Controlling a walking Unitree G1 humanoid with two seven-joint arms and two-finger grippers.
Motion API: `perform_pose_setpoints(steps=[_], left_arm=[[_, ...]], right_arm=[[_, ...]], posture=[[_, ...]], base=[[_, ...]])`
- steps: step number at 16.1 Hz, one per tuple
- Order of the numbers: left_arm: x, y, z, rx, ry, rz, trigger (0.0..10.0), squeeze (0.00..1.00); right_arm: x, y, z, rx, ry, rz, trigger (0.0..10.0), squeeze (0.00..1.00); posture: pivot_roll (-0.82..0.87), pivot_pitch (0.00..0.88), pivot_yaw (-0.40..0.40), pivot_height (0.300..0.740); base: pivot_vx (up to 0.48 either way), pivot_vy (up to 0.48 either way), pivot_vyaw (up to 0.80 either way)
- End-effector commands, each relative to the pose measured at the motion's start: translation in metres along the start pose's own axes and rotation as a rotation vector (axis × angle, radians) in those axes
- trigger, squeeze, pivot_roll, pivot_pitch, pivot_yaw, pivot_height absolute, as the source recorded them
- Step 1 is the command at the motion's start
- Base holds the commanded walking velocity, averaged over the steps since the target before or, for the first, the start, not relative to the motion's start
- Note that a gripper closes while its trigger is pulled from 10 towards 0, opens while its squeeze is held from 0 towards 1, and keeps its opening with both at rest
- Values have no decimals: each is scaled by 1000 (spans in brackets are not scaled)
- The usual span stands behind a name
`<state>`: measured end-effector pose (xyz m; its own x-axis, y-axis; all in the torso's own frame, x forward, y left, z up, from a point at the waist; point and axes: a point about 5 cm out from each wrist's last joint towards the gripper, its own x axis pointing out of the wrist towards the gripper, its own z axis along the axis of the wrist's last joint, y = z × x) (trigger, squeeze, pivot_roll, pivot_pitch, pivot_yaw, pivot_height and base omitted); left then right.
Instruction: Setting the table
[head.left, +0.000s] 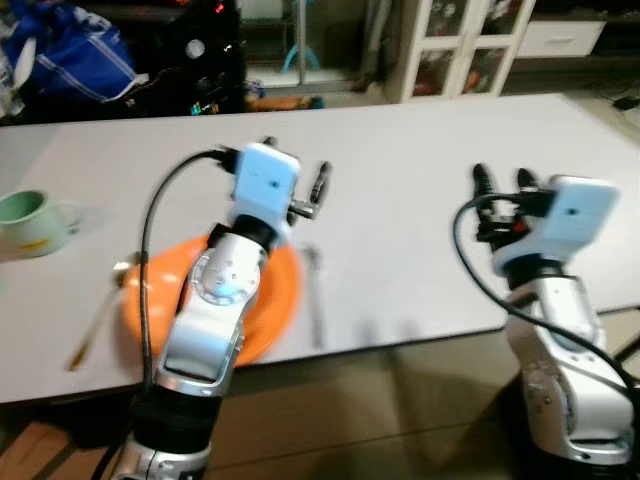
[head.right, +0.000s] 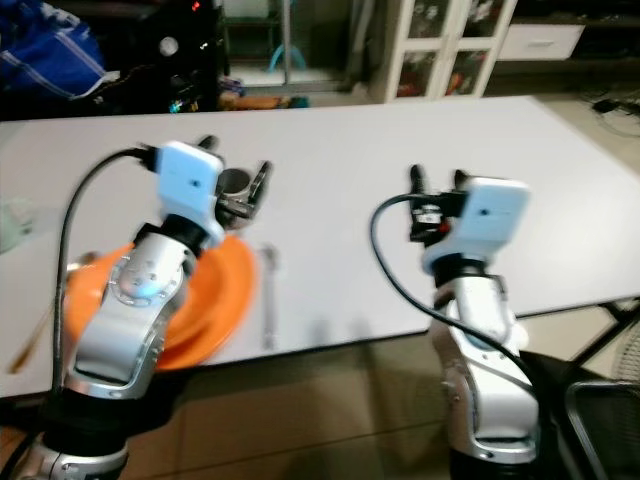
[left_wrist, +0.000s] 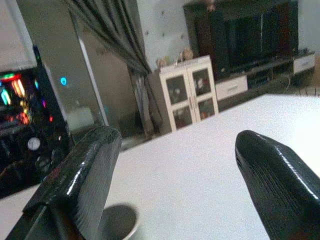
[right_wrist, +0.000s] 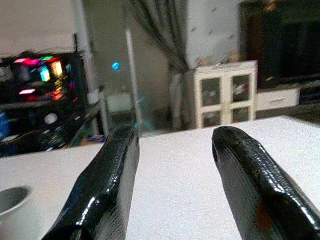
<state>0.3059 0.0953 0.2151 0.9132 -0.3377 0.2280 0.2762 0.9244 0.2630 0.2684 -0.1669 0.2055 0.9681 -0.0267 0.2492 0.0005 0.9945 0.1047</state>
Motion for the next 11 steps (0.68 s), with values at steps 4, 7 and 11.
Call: perform_pose_setpoints(steps=[4,7,11], left_arm=[[0,8,-2,-11,15,38,10000,0],[0,10,-7,-16,55,56,10000,0],[0,11,-11,-5,86,74,10000,0]], right_arm=[[0,6,3,3,-18,25,10000,0],[1,7,2,0,-9,33,10000,0],[1,5,-11,-2,87,14,10000,0]], posture=[[-51,0,7,740],[-51,0,6,740],[-51,0,5,740]], base=[[0,0,0],[0,0,0],[0,0,0]])
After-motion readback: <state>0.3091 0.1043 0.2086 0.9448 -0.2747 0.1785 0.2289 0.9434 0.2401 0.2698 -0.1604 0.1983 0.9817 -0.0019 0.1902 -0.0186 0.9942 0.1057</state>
